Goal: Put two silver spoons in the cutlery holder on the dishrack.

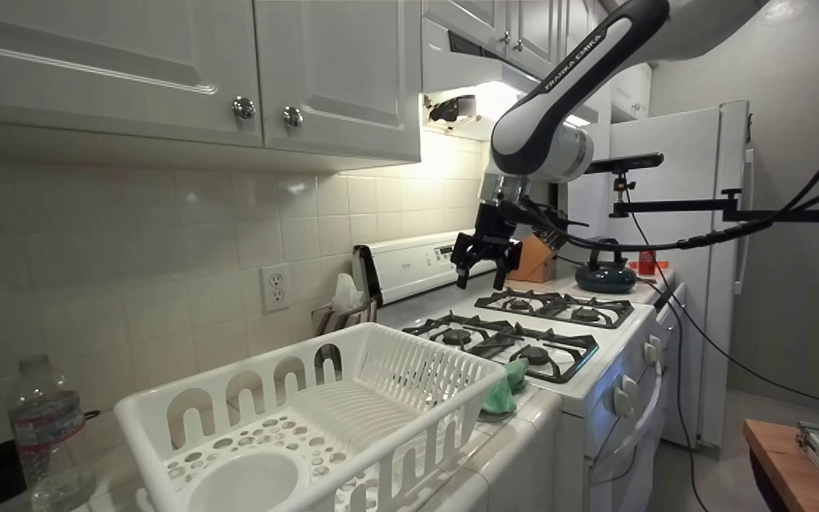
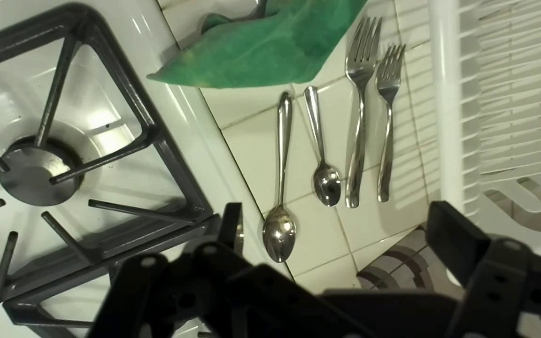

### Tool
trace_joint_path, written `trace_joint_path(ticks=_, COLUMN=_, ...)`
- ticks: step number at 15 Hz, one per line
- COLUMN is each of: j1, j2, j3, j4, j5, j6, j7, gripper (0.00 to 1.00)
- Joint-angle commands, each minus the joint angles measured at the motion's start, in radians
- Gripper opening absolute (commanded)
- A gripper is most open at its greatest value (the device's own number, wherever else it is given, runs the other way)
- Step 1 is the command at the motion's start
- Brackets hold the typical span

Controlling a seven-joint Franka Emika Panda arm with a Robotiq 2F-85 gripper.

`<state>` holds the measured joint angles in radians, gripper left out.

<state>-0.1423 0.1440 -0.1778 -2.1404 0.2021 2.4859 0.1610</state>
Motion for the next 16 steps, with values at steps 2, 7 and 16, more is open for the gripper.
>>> trace_joint_path(ticks=2, j1=-0.024, j2=0.105, j3=0.011, j4=0.091, j5=0.043, j6=0.025, j7=-0.011, gripper=1.0)
trace_joint_path(ticks=7, j1=-0.023, j2=0.095, j3=0.007, j4=0.08, j5=0.016, j6=0.015, j7=0.005, gripper=1.0)
trace_joint_path(ticks=16, j1=-0.044, j2=0.23, j3=0.018, j4=0.194, j5=0.097, j6=0.051, j7=0.111, gripper=1.0)
